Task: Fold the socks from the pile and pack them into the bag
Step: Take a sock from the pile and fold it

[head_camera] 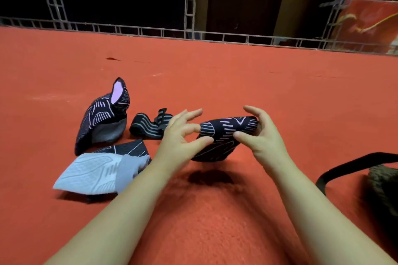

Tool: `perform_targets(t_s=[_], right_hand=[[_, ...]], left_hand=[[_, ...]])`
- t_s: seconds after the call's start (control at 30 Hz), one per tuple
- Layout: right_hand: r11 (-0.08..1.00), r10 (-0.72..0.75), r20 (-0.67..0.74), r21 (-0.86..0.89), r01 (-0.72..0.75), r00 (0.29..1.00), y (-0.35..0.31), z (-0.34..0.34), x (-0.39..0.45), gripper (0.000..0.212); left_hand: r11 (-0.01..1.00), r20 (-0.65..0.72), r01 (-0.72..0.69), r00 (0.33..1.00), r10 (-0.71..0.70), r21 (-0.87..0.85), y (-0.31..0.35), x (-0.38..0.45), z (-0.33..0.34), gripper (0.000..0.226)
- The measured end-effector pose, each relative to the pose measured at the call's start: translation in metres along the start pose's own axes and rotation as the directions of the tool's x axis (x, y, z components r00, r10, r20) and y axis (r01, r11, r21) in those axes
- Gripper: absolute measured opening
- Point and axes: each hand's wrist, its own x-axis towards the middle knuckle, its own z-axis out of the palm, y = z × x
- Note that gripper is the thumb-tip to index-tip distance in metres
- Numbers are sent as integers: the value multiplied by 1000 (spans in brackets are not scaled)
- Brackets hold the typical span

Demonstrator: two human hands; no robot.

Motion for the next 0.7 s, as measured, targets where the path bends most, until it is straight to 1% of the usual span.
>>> perform_targets(t_s=[0.07,0.13,0.23,0.3,0.33,0.4,0.43,0.5,0.57,0.6,0.67,0.7], right_hand=[[989,-27,24,-143,30,999,6,0,-2,60],[968,37,107,-249,-9,994,18,-1,-18,63],[944,194,233,-308,-117,953,36,-3,-59,68],[923,234,249,-359,-135,940,45,-6,-78,67],[912,243,248,-389,-134,938,47,-8,-83,64],[908,267,214,-382,-171,940,50,-14,-86,56],[902,276,207,-393,-179,939,52,-16,-87,52],[876,264,216,-462,-140,940,54,-17,-86,45],[859,245,230,-501,-101,942,54,-18,-83,38],[861,240,236,-500,-93,942,55,-18,-81,35],[860,226,254,-506,-69,940,55,-17,-79,30],[848,202,258,-529,-37,945,55,-17,-78,28]], left_hand=[[997,44,-60,997,57,53,-5,-5,-4,22],[986,130,-117,986,102,115,-18,-27,-4,27],[931,311,-263,933,179,255,-38,-62,-2,27],[896,391,-345,893,222,280,-38,-73,0,24],[895,403,-359,884,236,264,-35,-76,1,21],[936,389,-307,894,222,170,-25,-81,4,17],[956,384,-264,902,198,128,-21,-85,6,18],[980,388,-176,913,127,93,-18,-89,8,24],[989,403,-96,914,42,115,-16,-87,7,30],[986,421,-82,907,13,147,-17,-87,7,38],[966,467,-119,884,-3,231,-19,-86,9,57],[954,483,-158,875,16,255,-20,-86,11,56]])
